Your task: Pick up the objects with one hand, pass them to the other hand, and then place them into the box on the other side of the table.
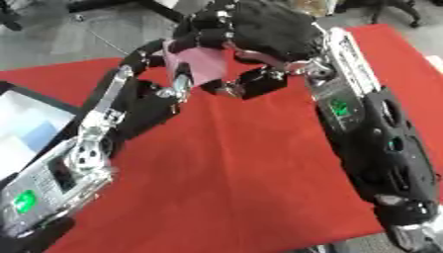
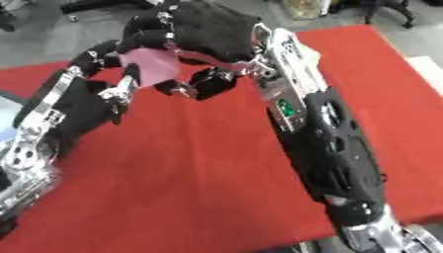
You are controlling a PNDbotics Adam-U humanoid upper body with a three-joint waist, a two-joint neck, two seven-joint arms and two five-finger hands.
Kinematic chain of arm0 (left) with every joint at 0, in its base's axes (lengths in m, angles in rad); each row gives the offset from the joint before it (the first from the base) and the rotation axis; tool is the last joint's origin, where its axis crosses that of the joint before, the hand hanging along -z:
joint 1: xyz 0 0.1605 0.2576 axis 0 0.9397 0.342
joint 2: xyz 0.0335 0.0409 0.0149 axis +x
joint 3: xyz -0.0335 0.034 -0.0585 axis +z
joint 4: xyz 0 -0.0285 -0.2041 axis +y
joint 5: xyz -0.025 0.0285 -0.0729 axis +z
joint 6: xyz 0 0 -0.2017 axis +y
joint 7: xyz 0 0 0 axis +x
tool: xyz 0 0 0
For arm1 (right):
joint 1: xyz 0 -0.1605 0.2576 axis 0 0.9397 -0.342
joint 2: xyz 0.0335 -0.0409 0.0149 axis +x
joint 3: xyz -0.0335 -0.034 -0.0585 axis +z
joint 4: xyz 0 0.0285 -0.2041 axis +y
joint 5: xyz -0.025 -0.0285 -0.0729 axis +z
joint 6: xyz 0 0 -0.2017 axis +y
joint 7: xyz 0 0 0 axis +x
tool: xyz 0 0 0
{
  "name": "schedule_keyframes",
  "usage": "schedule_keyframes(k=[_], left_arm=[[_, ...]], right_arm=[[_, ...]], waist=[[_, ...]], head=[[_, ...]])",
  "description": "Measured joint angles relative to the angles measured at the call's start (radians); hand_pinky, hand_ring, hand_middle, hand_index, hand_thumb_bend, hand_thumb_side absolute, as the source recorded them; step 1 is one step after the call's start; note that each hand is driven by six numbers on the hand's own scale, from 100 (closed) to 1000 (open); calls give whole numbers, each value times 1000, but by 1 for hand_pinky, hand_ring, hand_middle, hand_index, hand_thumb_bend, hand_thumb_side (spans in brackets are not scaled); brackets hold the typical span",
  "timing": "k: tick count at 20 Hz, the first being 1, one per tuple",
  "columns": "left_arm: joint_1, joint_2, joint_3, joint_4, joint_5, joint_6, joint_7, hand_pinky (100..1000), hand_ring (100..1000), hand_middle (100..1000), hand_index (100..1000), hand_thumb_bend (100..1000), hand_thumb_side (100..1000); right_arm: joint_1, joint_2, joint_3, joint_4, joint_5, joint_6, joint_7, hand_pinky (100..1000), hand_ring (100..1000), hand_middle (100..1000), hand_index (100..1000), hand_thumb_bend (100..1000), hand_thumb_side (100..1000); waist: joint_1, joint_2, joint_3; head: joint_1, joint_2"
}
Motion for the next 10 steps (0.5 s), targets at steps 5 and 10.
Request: schedule_keyframes(k=[5,10], left_arm=[[1,0,0,-8,3,-3,3,259,330,219,397,100,288],[15,1,-1,-6,3,-3,3,259,330,219,397,100,285]], right_arm=[[9,-13,-7,-16,6,9,-16,698,688,481,772,367,360],[9,-31,-30,-22,41,-2,-18,711,709,520,814,484,397]], waist=[[0,0,0],[0,0,0]], head=[[0,0],[0,0]])
